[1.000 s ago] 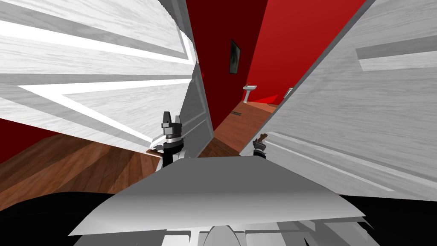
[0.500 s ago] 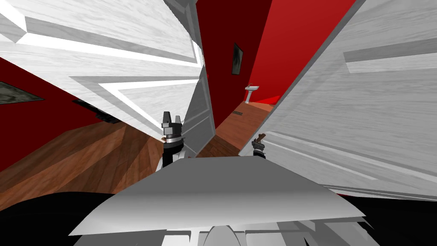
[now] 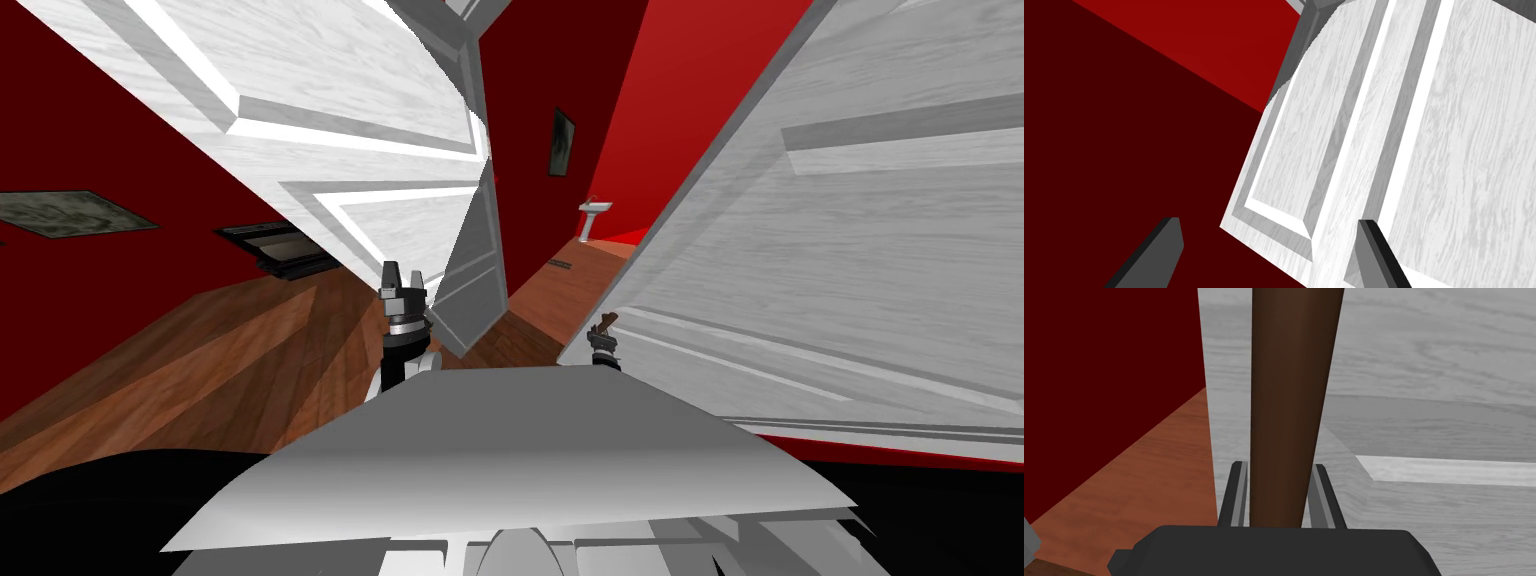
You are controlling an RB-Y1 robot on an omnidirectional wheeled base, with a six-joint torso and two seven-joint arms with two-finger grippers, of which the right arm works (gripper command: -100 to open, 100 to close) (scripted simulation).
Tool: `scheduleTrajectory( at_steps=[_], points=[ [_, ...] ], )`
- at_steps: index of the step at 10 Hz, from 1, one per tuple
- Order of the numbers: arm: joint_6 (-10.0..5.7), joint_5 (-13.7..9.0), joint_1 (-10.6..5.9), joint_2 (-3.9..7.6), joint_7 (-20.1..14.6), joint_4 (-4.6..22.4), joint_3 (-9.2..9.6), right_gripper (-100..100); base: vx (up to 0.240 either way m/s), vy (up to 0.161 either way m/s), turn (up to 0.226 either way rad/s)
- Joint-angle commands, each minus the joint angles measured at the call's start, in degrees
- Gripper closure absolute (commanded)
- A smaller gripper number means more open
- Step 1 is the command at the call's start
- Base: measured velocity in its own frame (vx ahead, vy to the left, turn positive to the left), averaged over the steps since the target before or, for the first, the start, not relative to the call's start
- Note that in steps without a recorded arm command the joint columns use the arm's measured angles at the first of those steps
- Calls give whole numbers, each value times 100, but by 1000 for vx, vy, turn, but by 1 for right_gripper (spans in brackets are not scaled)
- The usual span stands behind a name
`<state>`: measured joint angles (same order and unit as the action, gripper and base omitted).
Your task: Pull the door open
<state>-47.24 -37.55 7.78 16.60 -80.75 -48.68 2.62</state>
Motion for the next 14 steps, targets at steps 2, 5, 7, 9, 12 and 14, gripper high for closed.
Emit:
scheduleTrajectory(
  at_steps=[2,5,7,9,12,14],
  points=[
    [-25,98,46,74,-124,-83,184,100,-241,-12,70],
    [-55,259,137,193,-310,-227,485,100,-256,-8,81],
    [-68,329,177,245,-391,-291,617,100,-266,-21,59],
    [-133,395,241,307,-506,-253,729,100,-144,-17,75],
    [-255,522,358,495,-748,-322,937,100,-260,-7,104],
    [-324,593,423,600,-883,-361,1053,100,-228,-8,76]
  ],
)
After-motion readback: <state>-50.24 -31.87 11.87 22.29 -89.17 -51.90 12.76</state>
